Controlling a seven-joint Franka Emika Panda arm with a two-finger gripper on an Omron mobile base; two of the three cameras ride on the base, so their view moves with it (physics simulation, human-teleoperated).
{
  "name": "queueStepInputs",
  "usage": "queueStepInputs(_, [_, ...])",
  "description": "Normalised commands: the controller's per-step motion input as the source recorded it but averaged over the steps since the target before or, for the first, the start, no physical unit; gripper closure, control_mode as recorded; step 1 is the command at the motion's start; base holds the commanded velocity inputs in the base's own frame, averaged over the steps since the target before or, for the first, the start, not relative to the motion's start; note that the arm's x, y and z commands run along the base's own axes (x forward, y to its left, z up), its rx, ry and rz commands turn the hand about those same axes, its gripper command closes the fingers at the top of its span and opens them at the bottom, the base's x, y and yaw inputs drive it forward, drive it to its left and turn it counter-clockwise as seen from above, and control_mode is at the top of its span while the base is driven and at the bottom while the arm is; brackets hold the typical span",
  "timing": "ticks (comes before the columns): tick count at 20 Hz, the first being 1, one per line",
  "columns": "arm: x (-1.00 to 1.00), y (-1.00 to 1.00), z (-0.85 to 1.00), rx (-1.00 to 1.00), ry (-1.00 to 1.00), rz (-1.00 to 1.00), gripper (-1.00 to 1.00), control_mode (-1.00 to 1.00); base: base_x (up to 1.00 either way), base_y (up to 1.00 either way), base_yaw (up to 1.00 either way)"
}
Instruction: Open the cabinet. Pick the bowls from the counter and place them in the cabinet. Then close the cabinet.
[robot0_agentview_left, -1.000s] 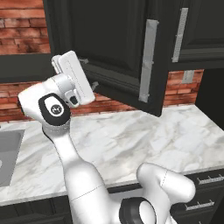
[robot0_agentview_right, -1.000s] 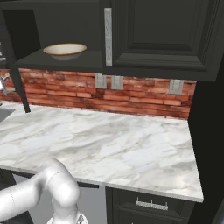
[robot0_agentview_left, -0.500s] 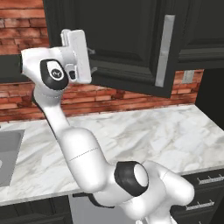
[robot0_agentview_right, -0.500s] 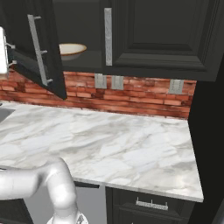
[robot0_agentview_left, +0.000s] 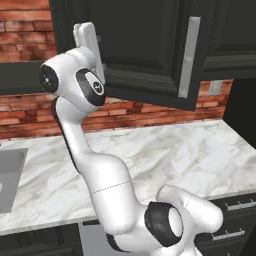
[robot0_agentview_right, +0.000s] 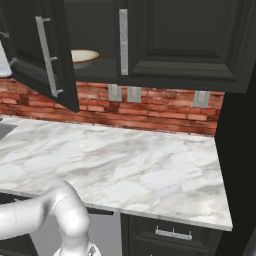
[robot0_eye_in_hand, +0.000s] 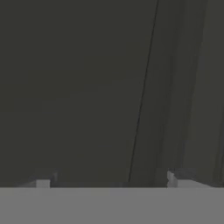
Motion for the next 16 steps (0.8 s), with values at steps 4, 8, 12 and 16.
queueStepInputs(4, [1.00,-0.04,-1.00,-0.09,-0.31,0.43,-1.00,-1.00,0.00,0.00,0.00])
queueStepInputs(8, [1.00,0.11,-1.00,-0.07,-0.20,0.09,-1.00,-1.00,0.00,0.00,0.00])
queueStepInputs(12, [1.00,0.27,-1.00,-0.05,-0.32,0.00,-1.00,-1.00,0.00,0.00,0.00])
queueStepInputs(16, [1.00,0.32,-1.00,-0.01,-0.47,0.00,-1.00,-1.00,0.00,0.00,0.00])
